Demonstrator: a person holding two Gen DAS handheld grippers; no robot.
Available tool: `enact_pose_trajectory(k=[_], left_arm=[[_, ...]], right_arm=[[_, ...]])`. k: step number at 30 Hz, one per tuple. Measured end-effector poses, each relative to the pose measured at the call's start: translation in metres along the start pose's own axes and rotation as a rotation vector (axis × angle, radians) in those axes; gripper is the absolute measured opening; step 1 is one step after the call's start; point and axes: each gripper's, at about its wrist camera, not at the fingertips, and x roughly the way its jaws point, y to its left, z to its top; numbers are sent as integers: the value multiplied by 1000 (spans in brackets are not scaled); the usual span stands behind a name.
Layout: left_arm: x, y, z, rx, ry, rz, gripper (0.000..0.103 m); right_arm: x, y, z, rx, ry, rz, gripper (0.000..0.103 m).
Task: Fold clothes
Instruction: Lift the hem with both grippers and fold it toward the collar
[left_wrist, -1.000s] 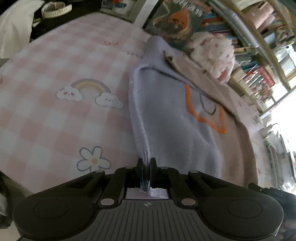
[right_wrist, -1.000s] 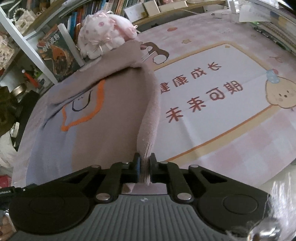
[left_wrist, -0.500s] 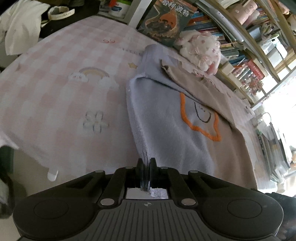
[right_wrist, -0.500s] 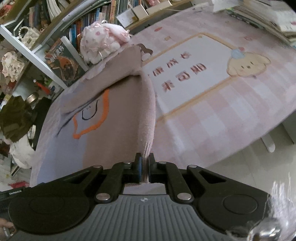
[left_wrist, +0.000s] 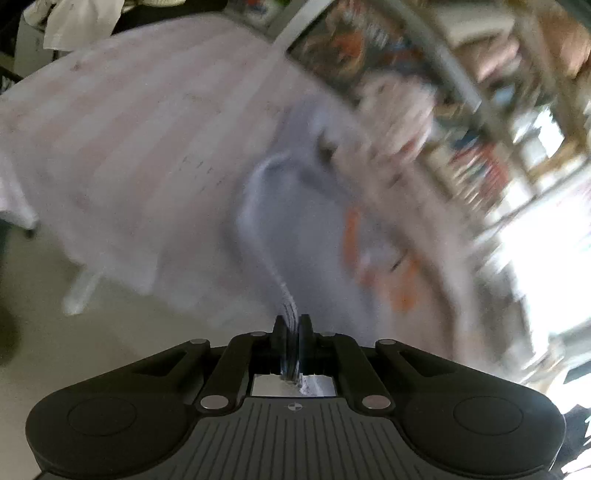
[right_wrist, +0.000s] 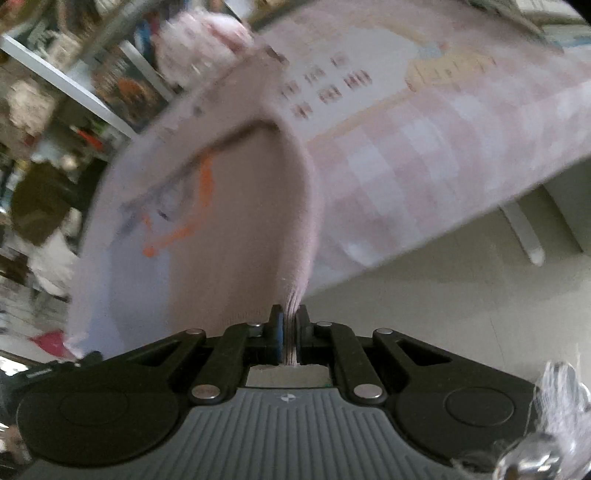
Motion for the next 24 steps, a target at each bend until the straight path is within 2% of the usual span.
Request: enact_pose_trajectory(k=[5,8,11,14,18,24], left_arm=[[-2,-22,52,-49,-163,-153,4],[10,-35,85,-37,-226,-190,4],[33,-44,115,-35,-244,-202,4],[58,-51,141,-28,-240,-202,4],[89,-54,171,-13,-221,-199,4],[138,-55,201,26,-149,-144,4]], right_arm=[[-26,18,45,36,-153,153,6],[-30,23,76,97,-241,225,6],[-23,23,108,180,-309,284,6],[-9,32,138,208,-345,281,6],[14,46,177,186,-366,237,6],[60,50,218,203,-359,178,6]])
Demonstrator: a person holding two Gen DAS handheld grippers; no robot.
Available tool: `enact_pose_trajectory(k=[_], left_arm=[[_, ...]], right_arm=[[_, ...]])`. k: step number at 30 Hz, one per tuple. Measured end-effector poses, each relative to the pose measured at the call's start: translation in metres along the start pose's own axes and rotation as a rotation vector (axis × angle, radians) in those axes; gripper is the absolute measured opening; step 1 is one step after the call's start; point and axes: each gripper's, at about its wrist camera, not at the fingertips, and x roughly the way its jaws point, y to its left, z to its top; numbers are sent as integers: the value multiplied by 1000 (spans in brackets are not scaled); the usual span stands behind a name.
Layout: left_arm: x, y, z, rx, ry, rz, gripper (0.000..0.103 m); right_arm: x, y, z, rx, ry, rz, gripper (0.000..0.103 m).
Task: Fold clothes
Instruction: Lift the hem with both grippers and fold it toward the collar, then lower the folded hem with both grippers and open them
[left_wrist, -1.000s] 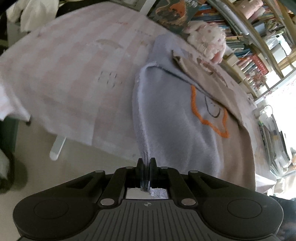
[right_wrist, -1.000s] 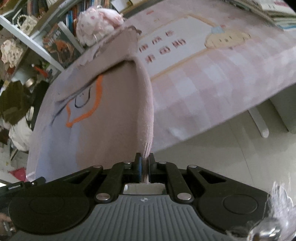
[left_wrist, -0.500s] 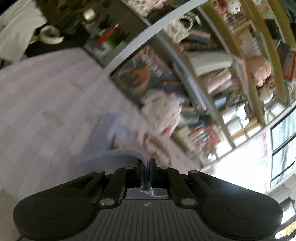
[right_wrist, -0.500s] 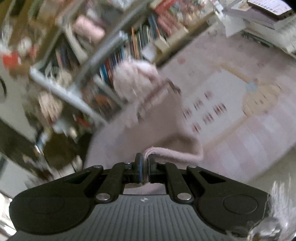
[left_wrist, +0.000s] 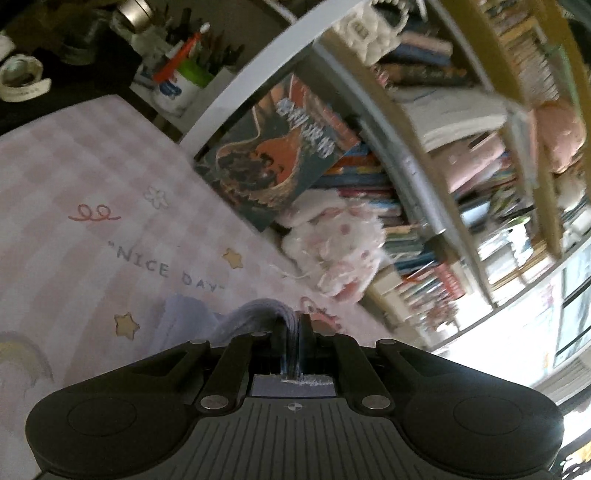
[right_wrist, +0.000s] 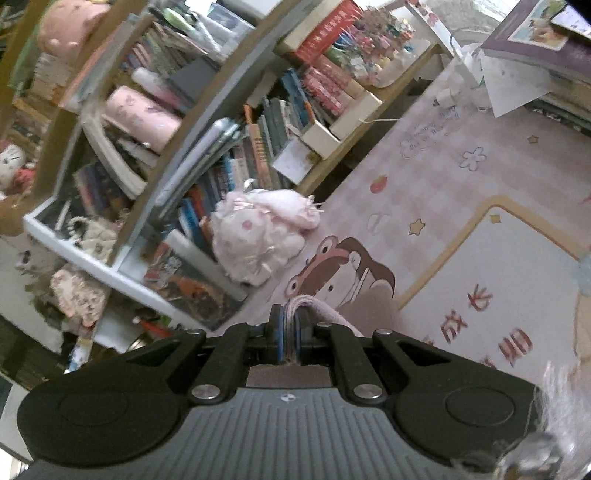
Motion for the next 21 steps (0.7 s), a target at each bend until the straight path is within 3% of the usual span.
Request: enact_pose_trajectory(k=[9,11,13,16,18,21], left_arm=[[57,15,9,46,142,114,9],[63,13,9,81,163,139,15],[68,10,9,125,179,161,31],[66,2,10,217,147,190,55],[57,-5,9,299,87,203,62],[51,-10,7,400,71,191,63]], right_arm=[[64,-18,7,22,40,-127,6],[72,-21,8,24,39,-153,12],[76,-22,9,10,28,-182,32],[79,-17,12,-55,15,-219,36],[79,-13,11,-128,12,-249,39],[79,-6,8,-262,14,-300,42]])
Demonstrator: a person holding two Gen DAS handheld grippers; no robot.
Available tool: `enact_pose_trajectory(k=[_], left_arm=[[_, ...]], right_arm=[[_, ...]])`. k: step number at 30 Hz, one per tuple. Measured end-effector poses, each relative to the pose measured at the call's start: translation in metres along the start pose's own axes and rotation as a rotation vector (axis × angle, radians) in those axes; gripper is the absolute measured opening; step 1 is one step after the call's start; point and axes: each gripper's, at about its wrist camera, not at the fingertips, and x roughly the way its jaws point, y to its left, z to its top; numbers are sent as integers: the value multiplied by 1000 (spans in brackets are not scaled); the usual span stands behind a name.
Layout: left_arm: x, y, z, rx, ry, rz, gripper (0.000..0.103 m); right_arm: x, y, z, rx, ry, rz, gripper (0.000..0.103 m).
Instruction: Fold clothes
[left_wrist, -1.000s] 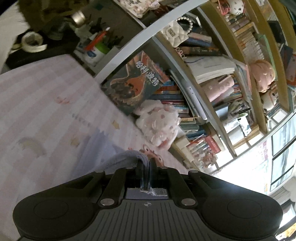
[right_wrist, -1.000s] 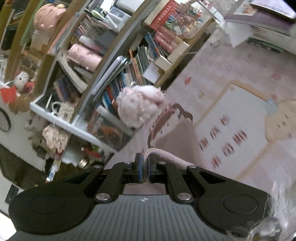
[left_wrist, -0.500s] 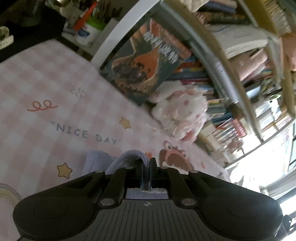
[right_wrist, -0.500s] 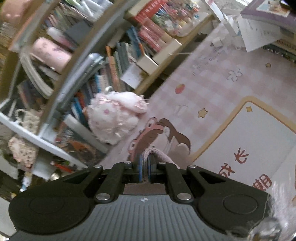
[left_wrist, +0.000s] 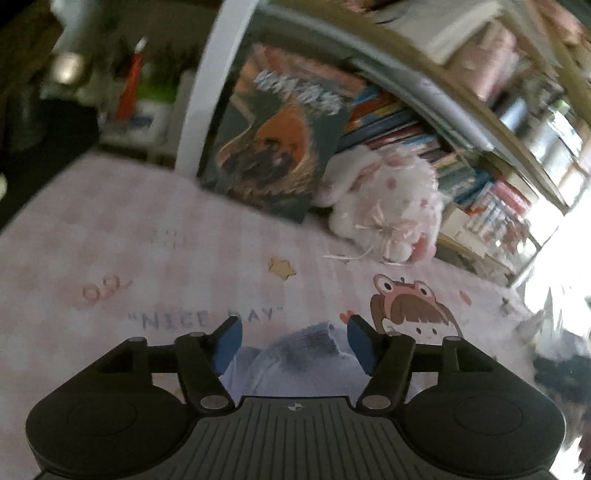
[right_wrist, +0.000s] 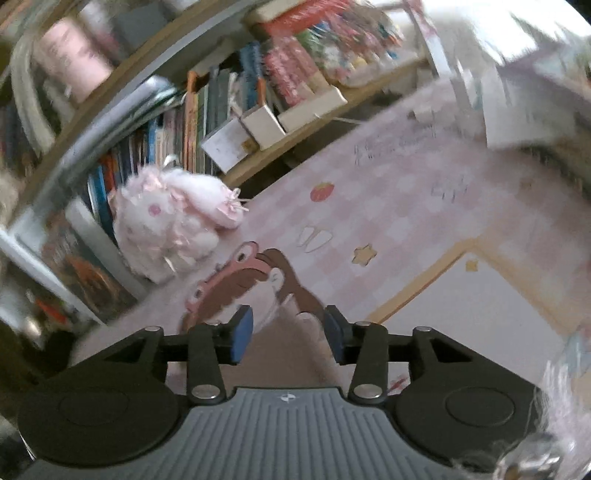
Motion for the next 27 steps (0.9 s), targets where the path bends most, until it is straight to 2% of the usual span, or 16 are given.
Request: enact_pose_trajectory(k=[5,8,11,12,13,14,15,17,18,22,25,27], left_arm=[[12,-6,-13,143,36,4,63],[27,-5,-17,162,55,26,63],[37,-6,-17,174,49,28,59],[39,-7,-16,181,44,27,43],[39,-8,-14,184,41,23,30],[37,-10,-11,182,40,15,2],[30,-8,-7,157,24,-12,3],[16,4,0,42,-13,-71,3],[16,11,2,-2,-9,-72,3],[44,33,-5,-52,85,41,0],[54,39,-9,-51,105,65,0],[54,33,-9,-8,103,80,0]], right_arm=[[16,22,-15,-309,41,-74,48],[33,31,-23,-428,71,-103,49],[50,32,-25,-425,100,-120,45],[54,31,-25,-421,106,-127,38],[58,30,-25,-416,114,-126,25],[60,30,-25,-409,124,-119,14],[59,30,-24,-398,124,-116,5],[43,28,-19,-346,77,-71,5],[39,25,-16,-319,63,-53,4],[44,11,-9,-246,71,-76,4],[69,1,-18,-234,134,-125,4],[74,1,-24,-242,129,-132,5]])
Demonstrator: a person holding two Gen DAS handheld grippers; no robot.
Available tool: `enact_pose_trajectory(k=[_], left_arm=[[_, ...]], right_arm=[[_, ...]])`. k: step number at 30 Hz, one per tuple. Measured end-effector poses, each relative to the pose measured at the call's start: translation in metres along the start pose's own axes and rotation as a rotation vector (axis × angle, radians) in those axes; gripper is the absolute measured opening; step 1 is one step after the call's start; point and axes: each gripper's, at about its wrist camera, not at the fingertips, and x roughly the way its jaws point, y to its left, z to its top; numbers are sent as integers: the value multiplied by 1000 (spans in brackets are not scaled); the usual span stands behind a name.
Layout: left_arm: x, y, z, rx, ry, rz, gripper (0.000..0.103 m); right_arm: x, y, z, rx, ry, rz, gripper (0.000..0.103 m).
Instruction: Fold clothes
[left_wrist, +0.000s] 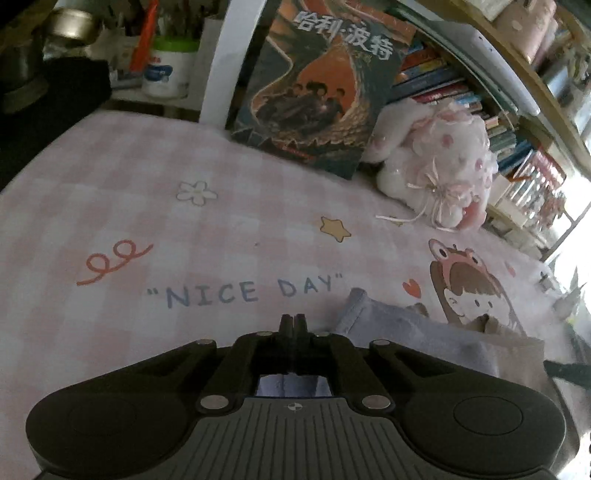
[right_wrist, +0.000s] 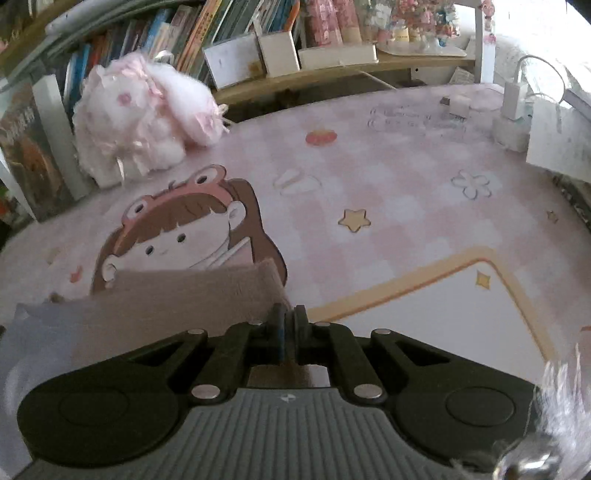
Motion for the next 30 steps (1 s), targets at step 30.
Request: enact_pose_trajectory(k=[30], left_arm=[[-42,-25,-35,62,-15,45,27]], right_arm=[[-59,6,-45,-184,-13,-9,26]])
